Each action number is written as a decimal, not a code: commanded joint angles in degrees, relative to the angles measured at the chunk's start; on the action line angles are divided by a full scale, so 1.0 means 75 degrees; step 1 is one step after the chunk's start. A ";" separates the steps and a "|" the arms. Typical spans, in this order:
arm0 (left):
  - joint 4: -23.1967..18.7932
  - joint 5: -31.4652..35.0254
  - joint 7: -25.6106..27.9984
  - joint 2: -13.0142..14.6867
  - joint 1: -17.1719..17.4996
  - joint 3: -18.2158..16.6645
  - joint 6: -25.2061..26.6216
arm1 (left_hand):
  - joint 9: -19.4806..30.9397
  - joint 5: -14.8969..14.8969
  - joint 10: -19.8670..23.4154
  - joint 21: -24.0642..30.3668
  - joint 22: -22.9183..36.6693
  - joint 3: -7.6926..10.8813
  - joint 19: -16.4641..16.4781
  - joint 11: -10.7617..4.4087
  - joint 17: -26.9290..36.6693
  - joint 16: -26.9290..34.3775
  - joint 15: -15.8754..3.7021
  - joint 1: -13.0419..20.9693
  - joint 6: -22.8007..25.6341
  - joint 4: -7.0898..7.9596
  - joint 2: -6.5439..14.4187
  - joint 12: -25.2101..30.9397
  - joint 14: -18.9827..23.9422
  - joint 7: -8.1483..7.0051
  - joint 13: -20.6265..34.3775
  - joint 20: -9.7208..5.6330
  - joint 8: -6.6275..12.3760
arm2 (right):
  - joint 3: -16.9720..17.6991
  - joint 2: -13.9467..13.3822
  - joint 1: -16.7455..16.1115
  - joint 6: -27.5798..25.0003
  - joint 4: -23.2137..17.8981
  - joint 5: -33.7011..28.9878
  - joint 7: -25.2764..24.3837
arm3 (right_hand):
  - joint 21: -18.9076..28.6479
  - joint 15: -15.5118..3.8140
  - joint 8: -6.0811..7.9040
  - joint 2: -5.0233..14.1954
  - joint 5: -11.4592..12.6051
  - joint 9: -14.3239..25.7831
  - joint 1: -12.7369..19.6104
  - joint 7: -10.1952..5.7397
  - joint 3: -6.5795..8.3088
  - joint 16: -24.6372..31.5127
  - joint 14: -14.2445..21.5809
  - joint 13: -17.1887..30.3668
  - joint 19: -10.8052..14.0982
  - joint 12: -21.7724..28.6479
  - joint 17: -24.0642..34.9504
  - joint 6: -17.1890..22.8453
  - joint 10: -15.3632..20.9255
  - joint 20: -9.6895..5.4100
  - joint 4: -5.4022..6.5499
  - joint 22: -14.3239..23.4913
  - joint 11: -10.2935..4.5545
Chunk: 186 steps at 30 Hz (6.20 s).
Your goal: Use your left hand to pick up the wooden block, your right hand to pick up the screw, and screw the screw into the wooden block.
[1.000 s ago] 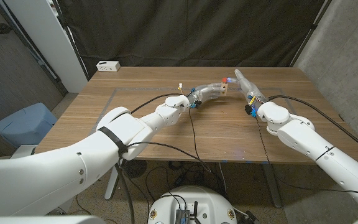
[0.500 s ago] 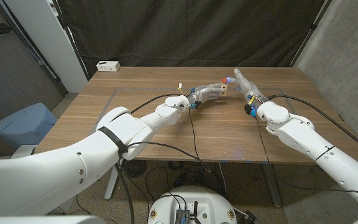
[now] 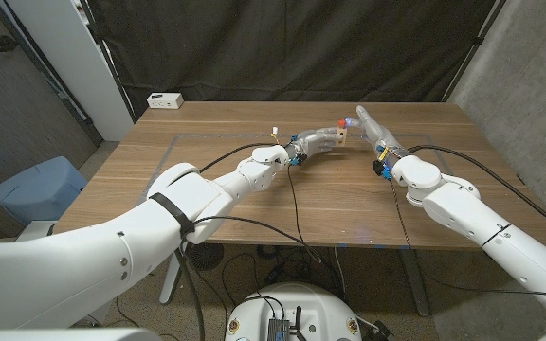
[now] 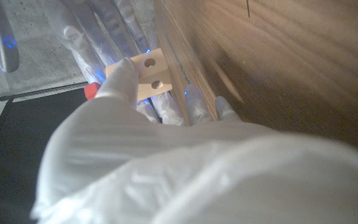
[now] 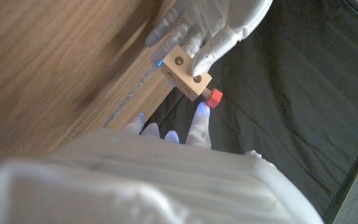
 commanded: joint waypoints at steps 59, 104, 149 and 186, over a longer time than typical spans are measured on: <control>-0.0039 -0.0028 -0.0454 0.0064 0.0234 -0.0115 -0.0465 | 0.0032 0.0049 0.0062 0.0061 0.0041 0.0017 0.0031 0.0027 0.0027 0.0026 -0.0436 -0.0014 0.0310 0.0046 0.0090 0.0052 0.0095 0.0280 0.0038 0.0018 0.0079 | 0.0277 -0.0458 -0.0875 -0.0316 -0.1216 -0.0228 -0.0467 | 0.0042 0.0017 0.0082 0.0289 0.0076 0.0020 -0.0101 -0.0011 0.0091 0.0057 -0.1133 -0.0004 0.0057 0.0081 -0.0002 0.0270 -0.0434 0.0013 0.0024 0.0000 -0.0021; -0.0016 0.0027 -0.0203 0.0011 0.0102 0.0002 -0.0118 | 0.0032 0.0061 0.0067 0.0061 0.0041 0.0034 0.0045 0.0028 0.0020 0.0021 -0.0435 -0.0016 0.0325 0.0040 0.0090 0.0053 0.0108 0.0297 0.0041 0.0002 0.0087 | 0.0400 -0.0508 -0.1021 -0.0369 -0.1317 -0.0206 -0.0464 | 0.0040 0.0008 0.0082 0.0291 0.0100 0.0021 -0.0087 0.0010 0.0154 0.0062 -0.1094 -0.0004 0.0089 0.0088 -0.0014 0.0400 -0.0327 0.0019 0.0002 -0.0002 -0.0006; -0.0052 0.0054 -0.0522 0.0063 0.0188 -0.0017 -0.0611 | 0.0032 0.0056 0.0062 0.0057 0.0041 0.0022 0.0045 0.0028 0.0029 0.0028 -0.0443 -0.0022 0.0319 0.0044 0.0087 0.0051 0.0104 0.0288 0.0043 0.0000 0.0084 | 0.0567 -0.0432 -0.0752 -0.0205 -0.0794 0.0054 -0.0342 | 0.0024 0.0062 -0.0050 0.0187 0.0097 0.0021 -0.0103 0.0090 0.0156 0.0044 -0.1112 0.0000 0.0082 0.0017 -0.0016 0.0020 -0.0465 0.0073 -0.0021 -0.0001 0.0098; -0.0058 0.0046 -0.0601 0.0102 0.0229 -0.0040 -0.0607 | 0.0032 0.0056 0.0067 0.0057 0.0041 0.0023 0.0048 0.0028 0.0029 0.0029 -0.0438 -0.0017 0.0304 0.0041 0.0089 0.0053 0.0103 0.0291 0.0045 -0.0009 0.0079 | 0.0096 -0.0158 -0.0266 -0.0020 -0.0450 -0.0135 -0.0077 | 0.0012 0.0071 0.0000 0.0174 0.0095 0.0020 -0.0179 0.0039 0.0145 0.0035 -0.1163 0.0000 0.0026 0.0027 -0.0003 -0.0019 -0.0506 0.0081 0.0008 0.0001 0.0101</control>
